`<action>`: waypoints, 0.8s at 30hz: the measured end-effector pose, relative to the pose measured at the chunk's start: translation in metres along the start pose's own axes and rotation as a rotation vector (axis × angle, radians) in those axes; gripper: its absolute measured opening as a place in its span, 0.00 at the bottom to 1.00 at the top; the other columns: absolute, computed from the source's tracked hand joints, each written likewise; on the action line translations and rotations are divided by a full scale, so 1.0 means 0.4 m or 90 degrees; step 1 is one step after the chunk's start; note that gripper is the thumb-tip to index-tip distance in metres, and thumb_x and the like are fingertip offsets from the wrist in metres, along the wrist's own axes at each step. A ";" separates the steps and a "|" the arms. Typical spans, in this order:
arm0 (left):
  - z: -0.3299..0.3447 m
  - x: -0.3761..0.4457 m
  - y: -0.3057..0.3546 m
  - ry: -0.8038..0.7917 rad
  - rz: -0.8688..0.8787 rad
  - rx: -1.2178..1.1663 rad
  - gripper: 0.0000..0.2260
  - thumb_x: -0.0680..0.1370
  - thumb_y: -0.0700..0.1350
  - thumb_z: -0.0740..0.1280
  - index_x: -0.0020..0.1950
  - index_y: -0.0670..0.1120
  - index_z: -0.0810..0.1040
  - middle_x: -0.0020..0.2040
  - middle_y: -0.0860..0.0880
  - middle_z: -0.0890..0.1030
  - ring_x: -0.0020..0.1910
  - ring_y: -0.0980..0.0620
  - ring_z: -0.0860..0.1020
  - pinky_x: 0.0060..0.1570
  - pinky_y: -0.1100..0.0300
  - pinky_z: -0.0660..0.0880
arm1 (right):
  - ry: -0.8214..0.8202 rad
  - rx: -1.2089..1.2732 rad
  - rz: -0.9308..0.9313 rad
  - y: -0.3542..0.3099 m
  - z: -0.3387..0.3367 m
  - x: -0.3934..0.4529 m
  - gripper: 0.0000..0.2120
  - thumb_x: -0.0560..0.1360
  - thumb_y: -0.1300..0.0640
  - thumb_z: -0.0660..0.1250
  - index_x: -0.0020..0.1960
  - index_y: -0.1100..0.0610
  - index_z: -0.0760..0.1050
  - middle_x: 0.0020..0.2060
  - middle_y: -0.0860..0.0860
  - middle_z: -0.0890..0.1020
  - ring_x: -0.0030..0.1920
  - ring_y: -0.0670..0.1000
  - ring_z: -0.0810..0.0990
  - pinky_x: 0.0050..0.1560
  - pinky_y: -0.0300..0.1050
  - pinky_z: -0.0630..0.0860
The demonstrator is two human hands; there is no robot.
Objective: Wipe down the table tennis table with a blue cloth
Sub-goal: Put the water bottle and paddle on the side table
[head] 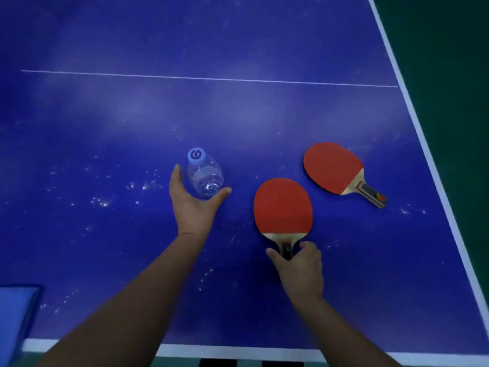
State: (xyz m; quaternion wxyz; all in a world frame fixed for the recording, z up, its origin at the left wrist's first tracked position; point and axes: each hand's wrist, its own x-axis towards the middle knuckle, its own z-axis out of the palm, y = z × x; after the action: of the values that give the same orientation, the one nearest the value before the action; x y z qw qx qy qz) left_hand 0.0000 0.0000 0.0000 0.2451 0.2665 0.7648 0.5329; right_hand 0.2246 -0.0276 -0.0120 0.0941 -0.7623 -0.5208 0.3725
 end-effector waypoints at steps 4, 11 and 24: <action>0.019 0.041 0.001 -0.007 0.025 -0.001 0.45 0.62 0.56 0.82 0.75 0.54 0.64 0.70 0.59 0.71 0.67 0.63 0.71 0.65 0.65 0.71 | 0.013 -0.003 0.031 -0.027 0.012 0.012 0.33 0.68 0.39 0.77 0.64 0.55 0.70 0.56 0.49 0.75 0.54 0.52 0.78 0.50 0.56 0.80; 0.038 0.061 0.019 -0.022 0.035 0.009 0.36 0.65 0.51 0.82 0.69 0.54 0.70 0.64 0.55 0.76 0.62 0.57 0.76 0.61 0.58 0.76 | -0.021 -0.018 0.038 -0.027 0.008 0.048 0.15 0.75 0.52 0.73 0.54 0.59 0.72 0.48 0.53 0.79 0.44 0.52 0.79 0.39 0.47 0.77; 0.130 -0.015 0.043 -0.091 -0.019 -0.002 0.34 0.65 0.48 0.82 0.65 0.58 0.67 0.56 0.62 0.77 0.49 0.69 0.78 0.42 0.73 0.73 | 0.016 -0.146 -0.123 0.047 -0.284 0.289 0.15 0.73 0.45 0.72 0.48 0.46 0.65 0.37 0.38 0.73 0.36 0.36 0.70 0.30 0.40 0.62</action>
State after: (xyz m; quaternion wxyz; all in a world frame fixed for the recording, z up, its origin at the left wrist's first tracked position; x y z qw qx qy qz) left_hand 0.0413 0.0366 0.0004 0.3076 0.2924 0.7482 0.5100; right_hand 0.3348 0.0917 0.0037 0.0484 -0.7190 -0.6296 0.2903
